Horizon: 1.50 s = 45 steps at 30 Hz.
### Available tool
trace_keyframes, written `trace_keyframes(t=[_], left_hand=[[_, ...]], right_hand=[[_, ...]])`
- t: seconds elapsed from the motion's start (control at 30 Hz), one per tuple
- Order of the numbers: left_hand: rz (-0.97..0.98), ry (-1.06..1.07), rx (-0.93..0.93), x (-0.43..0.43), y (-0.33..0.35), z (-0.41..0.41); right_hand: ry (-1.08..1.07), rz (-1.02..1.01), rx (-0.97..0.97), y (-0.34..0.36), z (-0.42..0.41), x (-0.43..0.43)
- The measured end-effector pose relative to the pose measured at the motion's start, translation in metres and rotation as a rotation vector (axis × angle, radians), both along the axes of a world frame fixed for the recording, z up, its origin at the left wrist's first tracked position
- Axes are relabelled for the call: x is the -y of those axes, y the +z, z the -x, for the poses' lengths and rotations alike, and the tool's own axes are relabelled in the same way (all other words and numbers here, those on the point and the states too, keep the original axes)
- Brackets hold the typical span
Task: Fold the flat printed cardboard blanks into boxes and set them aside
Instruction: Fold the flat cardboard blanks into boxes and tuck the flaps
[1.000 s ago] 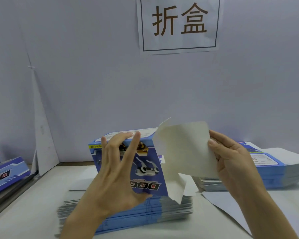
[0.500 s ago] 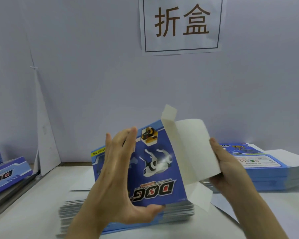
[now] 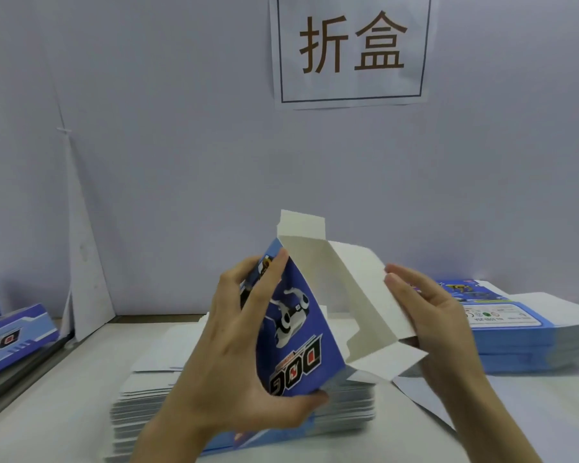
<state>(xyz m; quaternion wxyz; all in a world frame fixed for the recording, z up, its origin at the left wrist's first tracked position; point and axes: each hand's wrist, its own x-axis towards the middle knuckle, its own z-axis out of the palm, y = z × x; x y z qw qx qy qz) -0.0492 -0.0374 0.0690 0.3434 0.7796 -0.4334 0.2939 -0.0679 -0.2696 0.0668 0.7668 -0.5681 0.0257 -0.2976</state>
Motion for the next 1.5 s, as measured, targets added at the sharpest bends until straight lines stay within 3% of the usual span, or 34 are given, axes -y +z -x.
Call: trace_keyframes(t=[0.1, 0.33, 0.4, 0.5, 0.6, 0.77, 0.9, 1.07, 1.2, 1.3, 1.43, 1.5], left_hand=[[-0.001, 0.033, 0.031, 0.001, 0.003, 0.007], [-0.082, 0.129, 0.136, 0.013, 0.003, 0.014], [-0.073, 0.204, 0.192, 0.015, 0.004, 0.013], [-0.065, 0.256, 0.248, 0.014, 0.005, 0.011], [-0.087, 0.243, 0.271, 0.014, 0.003, 0.009], [-0.064, 0.235, 0.234, 0.008, 0.004, 0.006], [-0.070, 0.227, 0.266, 0.008, 0.004, 0.006], [-0.035, 0.195, 0.233, 0.009, 0.002, 0.005], [-0.001, 0.276, 0.187, 0.010, -0.002, 0.001], [0.222, 0.295, 0.036, 0.012, -0.002, 0.001], [0.513, 0.234, -0.184, 0.018, 0.003, 0.006], [0.571, 0.178, -0.243, 0.027, 0.004, 0.011]], right_hand=[[-0.144, 0.090, 0.062, 0.005, 0.005, 0.012], [-0.499, 0.511, 0.273, 0.007, 0.010, 0.009], [-0.337, 0.317, 0.258, 0.011, 0.014, 0.006], [0.201, -0.250, 0.110, 0.024, 0.018, 0.004], [0.280, -0.401, 0.039, 0.028, 0.017, 0.005], [0.291, -0.092, 0.040, 0.027, 0.019, 0.007], [0.332, -0.076, 0.000, 0.024, 0.020, 0.002], [0.060, 0.061, -0.024, 0.016, 0.015, -0.005], [0.045, 0.003, 0.005, 0.014, 0.010, -0.009], [0.172, 0.034, -0.076, 0.015, 0.009, -0.009], [0.630, 0.568, -0.227, 0.009, 0.017, -0.019], [0.738, 0.704, -0.184, 0.004, 0.017, -0.033]])
